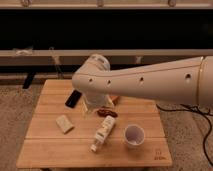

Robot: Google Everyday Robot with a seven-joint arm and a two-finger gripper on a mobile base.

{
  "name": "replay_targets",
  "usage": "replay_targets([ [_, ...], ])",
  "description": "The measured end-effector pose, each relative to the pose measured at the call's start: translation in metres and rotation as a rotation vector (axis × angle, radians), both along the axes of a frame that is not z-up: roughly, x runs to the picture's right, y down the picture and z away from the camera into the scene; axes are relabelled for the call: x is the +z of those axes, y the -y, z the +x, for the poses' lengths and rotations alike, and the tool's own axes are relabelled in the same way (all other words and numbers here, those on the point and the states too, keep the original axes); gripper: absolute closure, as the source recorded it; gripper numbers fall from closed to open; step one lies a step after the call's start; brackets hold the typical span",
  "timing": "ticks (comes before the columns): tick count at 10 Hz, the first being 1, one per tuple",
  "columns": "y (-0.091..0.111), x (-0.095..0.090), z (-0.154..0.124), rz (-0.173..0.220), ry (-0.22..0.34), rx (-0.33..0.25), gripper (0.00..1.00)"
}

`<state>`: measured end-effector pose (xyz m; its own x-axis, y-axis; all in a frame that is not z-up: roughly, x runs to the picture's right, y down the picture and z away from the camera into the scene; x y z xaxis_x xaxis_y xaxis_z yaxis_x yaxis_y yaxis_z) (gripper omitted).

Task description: Place the ceramic cup in the ceramic bowl

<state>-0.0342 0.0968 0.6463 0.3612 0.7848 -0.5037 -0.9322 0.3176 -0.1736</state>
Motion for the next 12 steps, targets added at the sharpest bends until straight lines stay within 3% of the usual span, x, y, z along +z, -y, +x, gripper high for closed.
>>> replay_targets([
  [8,0.000,0.000,0.000,-0.002,-0.001,-0.001,0.20],
  [12,-0.018,-0.011,0.020,-0.043,-0.035,0.038,0.20],
])
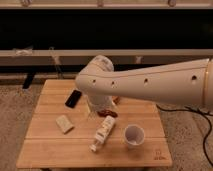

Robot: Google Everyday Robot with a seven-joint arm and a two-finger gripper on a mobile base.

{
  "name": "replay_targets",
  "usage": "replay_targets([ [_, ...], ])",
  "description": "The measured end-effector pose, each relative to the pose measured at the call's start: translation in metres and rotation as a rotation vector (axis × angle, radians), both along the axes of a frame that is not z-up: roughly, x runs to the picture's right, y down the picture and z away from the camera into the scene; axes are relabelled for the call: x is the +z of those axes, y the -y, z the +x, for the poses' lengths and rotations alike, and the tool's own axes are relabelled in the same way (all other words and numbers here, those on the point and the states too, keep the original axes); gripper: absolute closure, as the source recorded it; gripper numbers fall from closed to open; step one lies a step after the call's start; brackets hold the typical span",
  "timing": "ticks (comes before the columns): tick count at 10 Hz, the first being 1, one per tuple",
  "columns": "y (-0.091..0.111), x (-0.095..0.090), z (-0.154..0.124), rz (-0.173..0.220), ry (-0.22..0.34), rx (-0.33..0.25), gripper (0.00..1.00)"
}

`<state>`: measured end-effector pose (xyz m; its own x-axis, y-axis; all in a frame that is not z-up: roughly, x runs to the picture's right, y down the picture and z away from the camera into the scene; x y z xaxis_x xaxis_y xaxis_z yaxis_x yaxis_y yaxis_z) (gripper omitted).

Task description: Place the ceramic cup in the ceramic bowl

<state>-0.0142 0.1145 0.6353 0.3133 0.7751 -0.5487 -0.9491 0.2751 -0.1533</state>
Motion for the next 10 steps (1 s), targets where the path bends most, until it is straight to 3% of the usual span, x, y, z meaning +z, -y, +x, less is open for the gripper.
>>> replay_targets([
  [3,-0.026,-0.011,0.026,-0.032,-0.035,0.080,0.20],
  [7,-0.077,0.020,0.038,-0.130,-0.032,0.200,0.20],
  [10,-0.105,0.032,0.057,-0.192,-0.078,0.259,0.20],
])
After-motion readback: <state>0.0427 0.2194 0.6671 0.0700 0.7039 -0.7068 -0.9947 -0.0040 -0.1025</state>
